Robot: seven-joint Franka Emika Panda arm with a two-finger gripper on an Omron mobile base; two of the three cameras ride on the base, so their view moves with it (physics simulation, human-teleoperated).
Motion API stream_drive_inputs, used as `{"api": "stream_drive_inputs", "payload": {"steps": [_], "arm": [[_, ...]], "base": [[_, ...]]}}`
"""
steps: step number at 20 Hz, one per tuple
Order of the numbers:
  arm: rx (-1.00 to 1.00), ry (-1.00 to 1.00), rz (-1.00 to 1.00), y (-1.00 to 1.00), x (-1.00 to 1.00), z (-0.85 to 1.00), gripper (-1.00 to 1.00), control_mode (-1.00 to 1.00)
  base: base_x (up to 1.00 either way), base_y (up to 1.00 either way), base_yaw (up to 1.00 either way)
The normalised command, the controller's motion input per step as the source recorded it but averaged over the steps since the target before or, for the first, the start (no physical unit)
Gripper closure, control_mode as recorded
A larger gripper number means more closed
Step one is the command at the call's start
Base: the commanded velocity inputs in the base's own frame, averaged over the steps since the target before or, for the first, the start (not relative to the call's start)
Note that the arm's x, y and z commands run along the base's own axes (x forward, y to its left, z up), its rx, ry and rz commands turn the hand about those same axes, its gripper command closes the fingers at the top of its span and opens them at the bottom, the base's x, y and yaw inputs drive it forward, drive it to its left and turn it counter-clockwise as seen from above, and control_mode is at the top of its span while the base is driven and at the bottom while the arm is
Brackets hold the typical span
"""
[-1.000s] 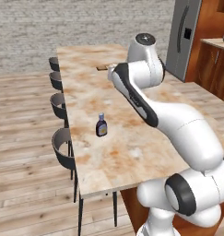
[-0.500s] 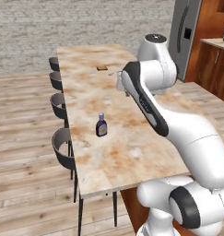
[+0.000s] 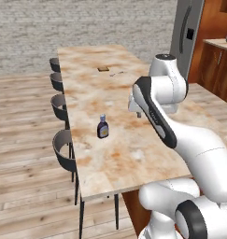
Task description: Move the condiment bottle and condiment bottle from the cabinet to the dining counter.
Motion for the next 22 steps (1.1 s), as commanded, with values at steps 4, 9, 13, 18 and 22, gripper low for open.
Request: {"api": "stream_drive_inputs", "payload": {"steps": [4,9,13,18,22], "arm": [[-0.02,0.12,0.0,0.0,-0.13,-0.31,-1.0,1.0],[0.0,0.0,0.0,0.0,0.0,0.0,-1.0,1.0],[0.0,0.0,0.0,0.0,0.0,0.0,-1.0,1.0],[0.0,0.0,0.0,0.0,0.0,0.0,-1.0,1.0],[0.0,0.0,0.0,0.0,0.0,0.0,-1.0,1.0]], "base": [[-0.09,0.0,0.0],[-0.94,-0.21,-0.11],[-0.58,-0.03,-0.82],[0.0,0.0,-1.0],[0.0,0.0,-1.0]]}}
